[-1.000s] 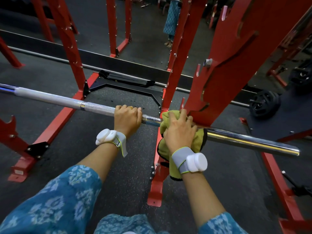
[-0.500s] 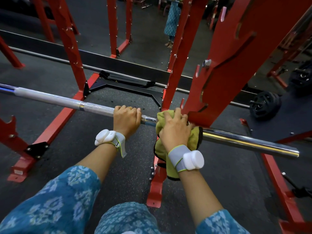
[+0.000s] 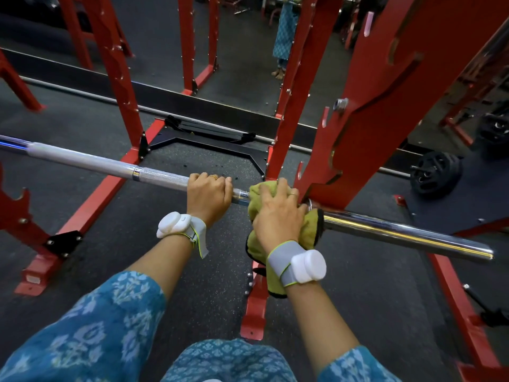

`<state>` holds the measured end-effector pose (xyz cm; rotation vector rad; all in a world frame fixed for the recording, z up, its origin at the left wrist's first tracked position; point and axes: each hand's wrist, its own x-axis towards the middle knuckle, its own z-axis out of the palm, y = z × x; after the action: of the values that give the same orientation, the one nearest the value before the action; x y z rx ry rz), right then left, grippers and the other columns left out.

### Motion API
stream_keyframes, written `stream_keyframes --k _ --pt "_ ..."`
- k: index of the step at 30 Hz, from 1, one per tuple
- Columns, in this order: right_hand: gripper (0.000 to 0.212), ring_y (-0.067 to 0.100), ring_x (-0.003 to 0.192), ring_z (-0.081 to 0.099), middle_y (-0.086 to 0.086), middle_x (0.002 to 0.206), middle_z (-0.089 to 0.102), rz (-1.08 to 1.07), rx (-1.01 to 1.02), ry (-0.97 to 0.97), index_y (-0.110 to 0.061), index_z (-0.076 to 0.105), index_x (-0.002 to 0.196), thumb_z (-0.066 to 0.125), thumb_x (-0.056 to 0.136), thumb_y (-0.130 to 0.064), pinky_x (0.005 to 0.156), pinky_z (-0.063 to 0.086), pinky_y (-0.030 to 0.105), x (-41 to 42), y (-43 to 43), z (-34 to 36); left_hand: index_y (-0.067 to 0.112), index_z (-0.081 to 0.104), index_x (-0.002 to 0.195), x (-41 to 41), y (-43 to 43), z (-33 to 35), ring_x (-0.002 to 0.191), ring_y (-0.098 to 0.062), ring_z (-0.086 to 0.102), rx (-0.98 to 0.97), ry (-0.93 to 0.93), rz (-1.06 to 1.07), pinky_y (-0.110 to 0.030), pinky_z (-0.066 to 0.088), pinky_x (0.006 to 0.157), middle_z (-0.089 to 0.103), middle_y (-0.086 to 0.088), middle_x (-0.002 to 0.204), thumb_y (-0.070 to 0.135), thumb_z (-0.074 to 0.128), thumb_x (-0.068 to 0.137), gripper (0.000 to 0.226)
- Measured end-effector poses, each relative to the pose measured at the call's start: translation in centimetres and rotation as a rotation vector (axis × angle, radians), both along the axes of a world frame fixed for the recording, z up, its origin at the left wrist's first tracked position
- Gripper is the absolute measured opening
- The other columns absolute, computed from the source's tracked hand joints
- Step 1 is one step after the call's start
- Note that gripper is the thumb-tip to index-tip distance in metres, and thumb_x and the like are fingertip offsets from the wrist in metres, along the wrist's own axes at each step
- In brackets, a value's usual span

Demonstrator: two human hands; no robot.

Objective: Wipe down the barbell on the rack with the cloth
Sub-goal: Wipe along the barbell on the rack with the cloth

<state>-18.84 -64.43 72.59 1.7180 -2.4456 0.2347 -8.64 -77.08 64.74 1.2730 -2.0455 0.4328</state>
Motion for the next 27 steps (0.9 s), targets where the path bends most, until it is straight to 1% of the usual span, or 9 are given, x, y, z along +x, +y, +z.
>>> stream_keyframes --k 3,5,7,10,14,18,21,23,27 --pt "0.054 0.033 0.09 0.056 0.008 0.117 0.057 0.058 0.002 0.058 -0.026 0.064 0.1 0.081 0.049 -0.019 0.067 0.047 0.042 0.6 0.4 -0.9 0.012 0.058 0.052 0.0 0.0 -0.1 0.051 -0.028 0.053 -0.008 -0.001 -0.001 -0.038 0.028 0.065 0.061 -0.008 0.053 0.026 0.039 0.09 0.044" --pt "0.058 0.034 0.087 0.058 0.008 0.115 0.06 0.065 -0.01 0.059 -0.026 0.066 0.096 0.083 0.041 -0.019 0.065 0.048 0.043 0.3 0.9 -1.1 0.012 0.058 0.052 0.1 -0.1 -0.1 0.051 -0.028 0.052 -0.009 -0.002 -0.002 -0.038 0.028 0.065 0.061 -0.008 0.054 0.026 0.039 0.09 0.045" --pt "0.056 0.036 0.103 0.053 0.009 0.129 0.051 0.039 -0.02 0.034 -0.025 0.063 0.109 0.079 0.055 -0.019 0.077 0.046 0.049 0.0 1.1 -0.9 0.012 0.058 0.052 0.2 -0.1 -0.1 0.051 -0.028 0.052 -0.013 0.0 -0.002 -0.037 0.028 0.065 0.061 -0.007 0.054 0.027 0.039 0.09 0.045" --pt "0.047 0.036 0.124 0.034 0.009 0.144 0.028 -0.015 0.009 -0.025 -0.025 0.047 0.129 0.057 0.083 -0.019 0.096 0.036 0.051 -0.8 0.3 -0.2 0.013 0.059 0.053 0.1 -0.1 0.1 0.051 -0.027 0.052 -0.006 -0.002 -0.006 -0.037 0.028 0.065 0.062 -0.007 0.055 0.027 0.038 0.09 0.045" --pt "0.045 0.034 0.121 0.035 0.008 0.142 0.028 0.029 0.013 -0.035 -0.026 0.045 0.129 0.056 0.085 -0.02 0.092 0.037 0.049 0.2 -1.2 0.3 0.013 0.059 0.053 0.0 0.0 0.0 0.051 -0.027 0.053 -0.009 -0.003 -0.009 -0.036 0.03 0.065 0.062 -0.007 0.055 0.027 0.039 0.09 0.044" --pt "0.05 0.036 0.111 0.048 0.007 0.137 0.044 0.15 -0.02 0.083 -0.027 0.058 0.115 0.073 0.067 -0.02 0.081 0.042 0.046 1.2 -0.4 -0.5 0.013 0.058 0.052 0.1 -0.1 0.0 0.051 -0.027 0.053 -0.015 -0.004 -0.008 -0.035 0.032 0.064 0.061 -0.007 0.054 0.027 0.039 0.09 0.045" --pt "0.05 0.035 0.12 0.039 0.005 0.145 0.032 0.16 0.009 0.023 -0.029 0.051 0.126 0.063 0.078 -0.019 0.089 0.037 0.045 0.2 0.2 -0.7 0.013 0.058 0.053 0.1 -0.1 -0.1 0.051 -0.027 0.052 -0.019 0.001 -0.015 -0.037 0.028 0.065 0.061 -0.007 0.054 0.027 0.039 0.09 0.044" --pt "0.045 0.034 0.122 0.034 0.005 0.146 0.026 0.059 0.009 0.0 -0.028 0.047 0.128 0.056 0.085 -0.02 0.093 0.035 0.047 -0.4 0.0 -0.3 0.013 0.059 0.053 0.1 0.0 -0.1 0.051 -0.027 0.052 -0.018 0.002 -0.018 -0.037 0.028 0.065 0.061 -0.007 0.054 0.027 0.039 0.089 0.043" --pt "0.043 0.035 0.122 0.034 0.008 0.141 0.027 0.008 0.009 -0.036 -0.026 0.046 0.128 0.052 0.086 -0.018 0.093 0.036 0.049 0.2 -1.4 0.6 0.013 0.058 0.053 0.1 0.0 0.0 0.05 -0.027 0.051 -0.018 0.002 -0.009 -0.037 0.027 0.064 0.06 -0.007 0.053 0.027 0.039 0.09 0.044"
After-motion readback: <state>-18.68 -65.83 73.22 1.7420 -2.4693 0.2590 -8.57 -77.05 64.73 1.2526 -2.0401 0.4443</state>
